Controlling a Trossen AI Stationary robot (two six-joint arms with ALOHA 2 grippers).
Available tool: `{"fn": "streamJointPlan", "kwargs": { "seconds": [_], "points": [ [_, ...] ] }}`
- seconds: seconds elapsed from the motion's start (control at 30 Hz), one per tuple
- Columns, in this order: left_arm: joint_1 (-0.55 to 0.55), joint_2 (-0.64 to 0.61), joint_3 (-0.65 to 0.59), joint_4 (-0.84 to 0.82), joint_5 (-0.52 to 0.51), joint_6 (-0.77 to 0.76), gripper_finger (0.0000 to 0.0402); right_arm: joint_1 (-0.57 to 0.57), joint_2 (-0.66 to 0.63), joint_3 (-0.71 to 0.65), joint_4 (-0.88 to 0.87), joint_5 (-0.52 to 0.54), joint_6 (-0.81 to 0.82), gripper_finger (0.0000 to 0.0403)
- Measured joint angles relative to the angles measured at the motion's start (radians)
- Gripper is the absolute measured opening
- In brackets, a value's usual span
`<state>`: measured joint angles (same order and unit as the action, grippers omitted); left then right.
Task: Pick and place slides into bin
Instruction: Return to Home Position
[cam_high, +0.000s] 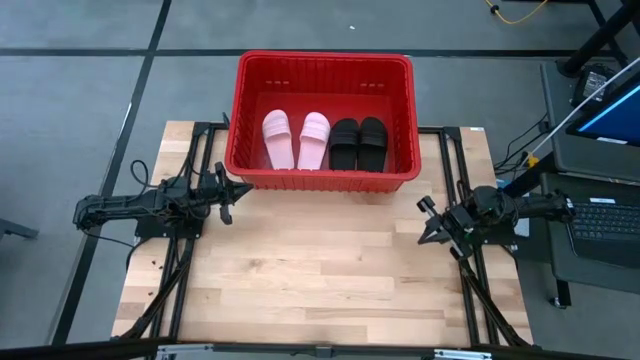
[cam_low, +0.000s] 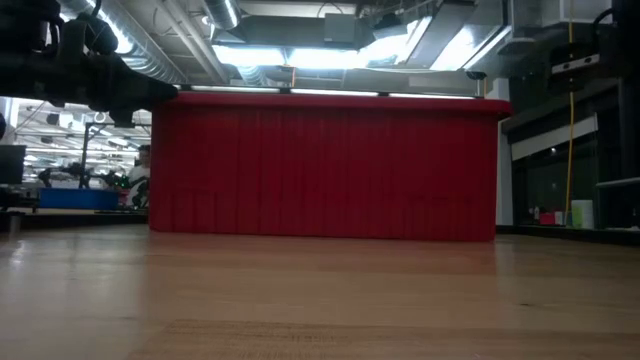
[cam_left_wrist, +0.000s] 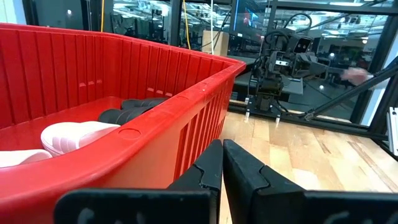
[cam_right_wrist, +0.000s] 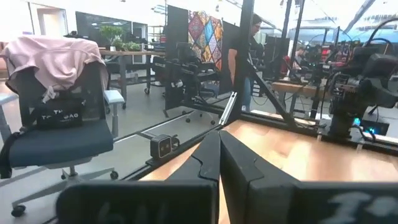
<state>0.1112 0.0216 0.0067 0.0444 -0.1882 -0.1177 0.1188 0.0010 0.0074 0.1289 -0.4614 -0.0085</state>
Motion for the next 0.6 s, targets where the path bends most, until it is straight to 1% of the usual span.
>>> {"fn": "streamJointPlan", "kwargs": {
  "seconds": [0.13,0.37,0.6],
  "points": [
    [0.0,0.0,0.0,0.0,0.0,0.0,0.0004,0.0,0.0,0.0,0.0,0.0,0.056,0.0009],
    [0.0,0.0,0.0,0.0,0.0,0.0,0.0008,0.0,0.0,0.0,0.0,0.0,0.055,0.0009],
    [0.0,0.0,0.0,0.0,0.0,0.0,0.0004,0.0,0.0,0.0,0.0,0.0,0.056,0.0009]
  ]
}}
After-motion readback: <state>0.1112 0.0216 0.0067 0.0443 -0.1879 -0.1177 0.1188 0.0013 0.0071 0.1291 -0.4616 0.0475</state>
